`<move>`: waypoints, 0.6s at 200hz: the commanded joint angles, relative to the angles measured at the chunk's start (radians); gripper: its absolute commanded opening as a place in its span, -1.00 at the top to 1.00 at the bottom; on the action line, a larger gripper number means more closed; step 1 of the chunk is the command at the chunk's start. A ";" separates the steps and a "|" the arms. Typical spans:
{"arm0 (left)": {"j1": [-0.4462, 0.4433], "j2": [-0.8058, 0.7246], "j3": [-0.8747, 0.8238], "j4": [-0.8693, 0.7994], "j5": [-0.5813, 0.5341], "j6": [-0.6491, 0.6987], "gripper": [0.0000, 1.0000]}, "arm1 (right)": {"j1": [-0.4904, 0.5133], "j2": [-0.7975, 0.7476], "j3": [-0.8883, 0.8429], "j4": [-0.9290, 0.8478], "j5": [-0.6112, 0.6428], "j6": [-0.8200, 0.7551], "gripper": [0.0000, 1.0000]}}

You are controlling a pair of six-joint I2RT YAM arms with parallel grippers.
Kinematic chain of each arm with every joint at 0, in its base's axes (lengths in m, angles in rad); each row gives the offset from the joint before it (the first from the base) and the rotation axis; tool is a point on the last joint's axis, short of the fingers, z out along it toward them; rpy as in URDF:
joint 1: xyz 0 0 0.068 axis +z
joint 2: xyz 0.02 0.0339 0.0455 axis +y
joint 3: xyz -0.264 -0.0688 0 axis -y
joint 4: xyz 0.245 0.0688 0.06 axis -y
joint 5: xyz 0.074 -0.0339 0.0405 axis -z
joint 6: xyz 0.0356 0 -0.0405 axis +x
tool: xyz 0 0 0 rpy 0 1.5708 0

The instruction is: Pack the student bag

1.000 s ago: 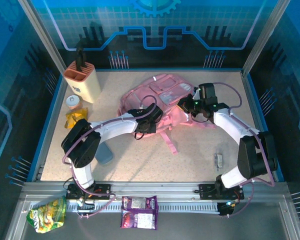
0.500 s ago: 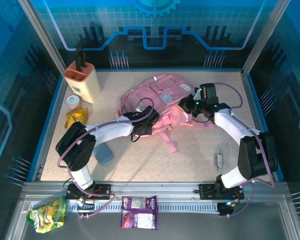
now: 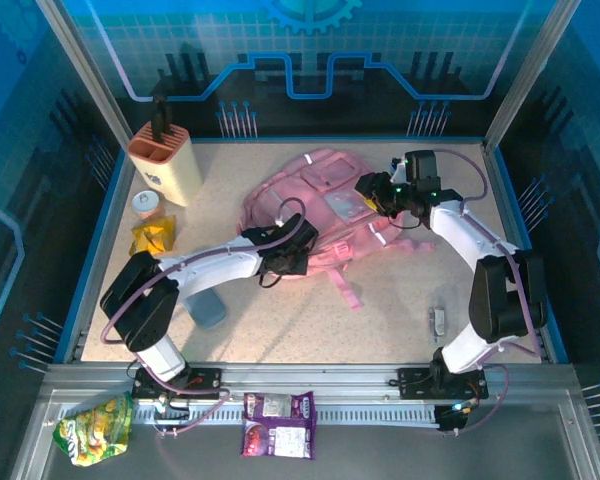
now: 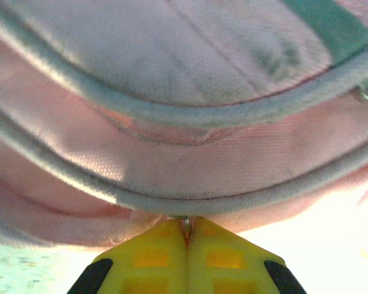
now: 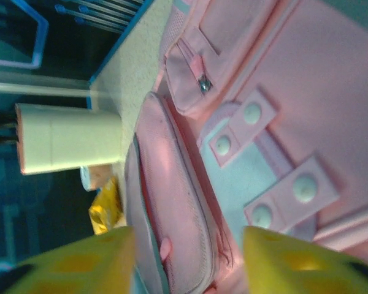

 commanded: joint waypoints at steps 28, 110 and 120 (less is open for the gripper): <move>-0.045 0.024 0.097 0.076 0.099 -0.063 1.00 | -0.026 -0.204 -0.081 -0.208 0.043 -0.121 -0.52; -0.083 0.021 0.125 0.050 0.054 -0.131 1.00 | 0.190 -0.315 -0.338 -0.019 0.040 0.116 -0.37; -0.084 0.010 0.111 0.066 0.059 -0.135 1.00 | 0.216 -0.304 -0.352 0.007 0.073 0.143 -0.32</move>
